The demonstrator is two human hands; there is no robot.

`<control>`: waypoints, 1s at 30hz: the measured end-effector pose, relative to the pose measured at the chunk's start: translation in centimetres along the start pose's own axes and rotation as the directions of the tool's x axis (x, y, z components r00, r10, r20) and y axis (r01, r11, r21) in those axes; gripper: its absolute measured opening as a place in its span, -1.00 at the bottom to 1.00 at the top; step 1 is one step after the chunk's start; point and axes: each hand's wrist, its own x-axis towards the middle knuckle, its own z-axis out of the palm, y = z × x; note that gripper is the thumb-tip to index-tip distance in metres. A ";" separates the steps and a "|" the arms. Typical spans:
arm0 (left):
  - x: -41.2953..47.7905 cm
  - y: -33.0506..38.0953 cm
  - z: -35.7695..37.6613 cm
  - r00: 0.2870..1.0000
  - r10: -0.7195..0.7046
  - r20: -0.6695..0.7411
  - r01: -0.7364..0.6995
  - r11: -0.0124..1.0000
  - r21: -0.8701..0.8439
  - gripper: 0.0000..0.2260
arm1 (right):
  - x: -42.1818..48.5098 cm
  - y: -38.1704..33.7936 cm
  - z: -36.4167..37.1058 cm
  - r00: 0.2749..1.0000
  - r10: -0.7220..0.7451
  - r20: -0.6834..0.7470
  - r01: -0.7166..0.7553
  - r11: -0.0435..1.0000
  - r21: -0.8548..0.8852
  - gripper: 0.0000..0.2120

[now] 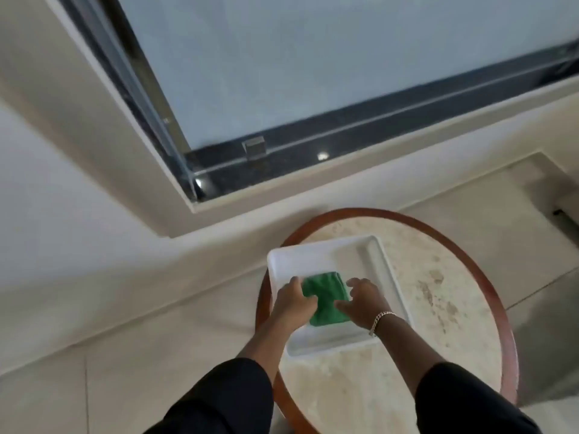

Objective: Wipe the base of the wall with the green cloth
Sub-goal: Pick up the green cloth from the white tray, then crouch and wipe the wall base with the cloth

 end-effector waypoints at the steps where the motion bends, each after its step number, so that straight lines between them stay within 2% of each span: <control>1: 1.2 -0.1 1.2 0.999 -0.035 -0.003 0.034 0.999 -0.019 -0.56 | 0.9 0.6 0.8 0.999 0.035 0.024 -0.035 0.999 -0.011 -0.50; 4: 3.6 0.0 3.8 0.986 -0.154 -0.059 0.147 0.982 -0.117 -0.44 | 2.4 1.5 2.8 0.998 0.069 0.011 -0.070 0.994 0.081 -0.51; 7: 4.4 -0.1 6.0 0.949 -0.231 -0.216 0.197 0.966 -0.169 -0.33 | 3.0 2.3 5.0 0.996 0.071 -0.046 -0.062 0.985 0.161 -0.55; 11: 4.5 -0.2 6.9 0.929 -0.234 -0.288 0.149 0.945 -0.290 -0.37 | 2.8 2.9 5.7 0.988 0.102 -0.112 -0.069 0.961 0.266 -0.59; 15: 3.0 -0.5 5.9 0.939 -0.163 -0.302 0.044 0.931 -0.363 -0.39 | 1.3 2.4 4.8 0.981 0.041 -0.188 0.021 0.950 0.312 -0.63; 18: 0.7 -1.4 3.7 0.939 -0.102 -0.329 -0.032 0.925 -0.380 -0.42 | -1.2 0.4 4.1 0.963 -0.003 -0.269 0.097 0.937 0.335 -0.64; 22: -3.7 -5.0 -1.4 0.938 -0.074 -0.340 -0.093 0.888 -0.450 -0.43 | -6.0 -4.7 4.6 0.952 -0.075 -0.298 0.186 0.913 0.363 -0.60; 26: -8.5 -11.7 -8.4 0.924 -0.092 -0.370 -0.129 0.837 -0.531 -0.44 | -11.0 -12.4 7.7 0.947 -0.161 -0.278 0.269 0.871 0.411 -0.40; 30: -11.8 -21.3 -14.9 0.916 -0.098 -0.389 -0.145 0.823 -0.549 -0.47 | -15.5 -20.2 15.0 0.926 -0.262 -0.270 0.350 0.863 0.365 -0.42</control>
